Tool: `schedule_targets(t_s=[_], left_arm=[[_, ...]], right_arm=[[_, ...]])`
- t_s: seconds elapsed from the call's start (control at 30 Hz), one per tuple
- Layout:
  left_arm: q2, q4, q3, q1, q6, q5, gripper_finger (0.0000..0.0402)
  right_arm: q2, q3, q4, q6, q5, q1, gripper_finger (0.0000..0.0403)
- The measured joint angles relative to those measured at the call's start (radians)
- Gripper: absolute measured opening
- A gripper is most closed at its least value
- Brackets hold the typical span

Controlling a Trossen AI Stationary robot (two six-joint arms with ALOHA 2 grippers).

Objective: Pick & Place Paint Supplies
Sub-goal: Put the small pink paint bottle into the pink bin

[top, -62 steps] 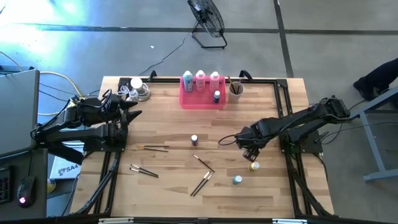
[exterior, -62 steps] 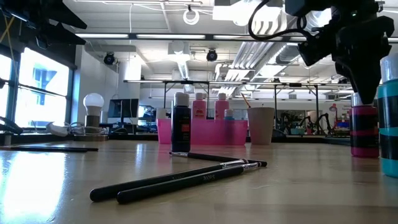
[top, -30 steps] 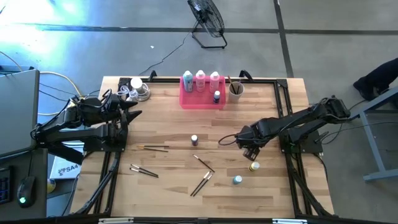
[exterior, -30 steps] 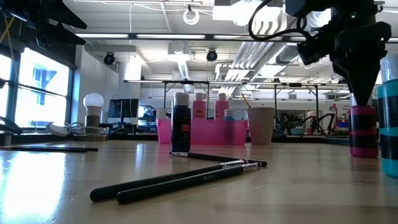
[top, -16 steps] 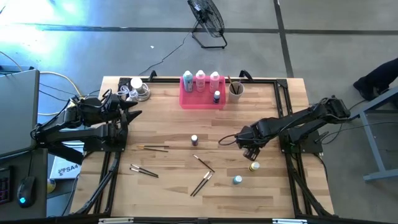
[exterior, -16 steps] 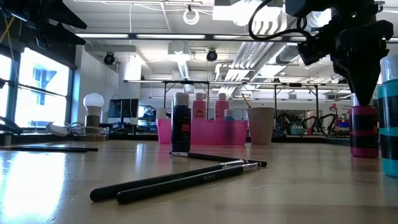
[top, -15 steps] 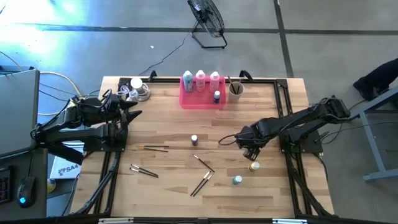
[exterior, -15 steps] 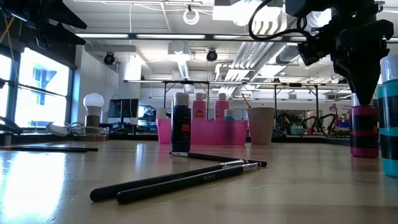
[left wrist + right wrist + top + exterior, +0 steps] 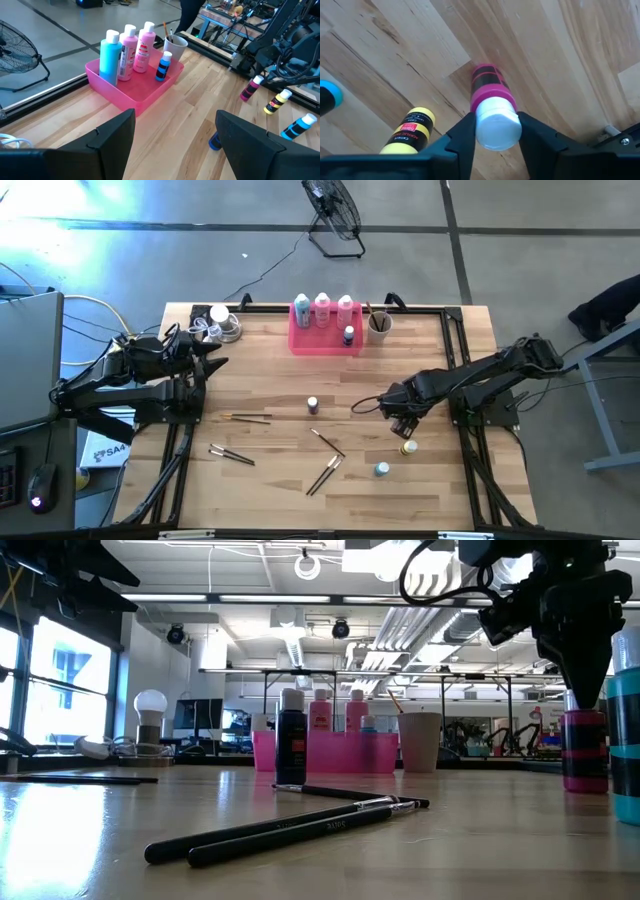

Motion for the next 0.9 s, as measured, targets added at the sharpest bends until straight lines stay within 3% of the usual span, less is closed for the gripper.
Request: schedule_targets(t_s=[0.9], left_arm=[[0.0, -0.001, 0.0, 0.0, 0.0, 0.0, 0.0271]], right_arm=[[0.0, 0.001, 0.123, 0.047, 0.026, 0.0, 0.0126]])
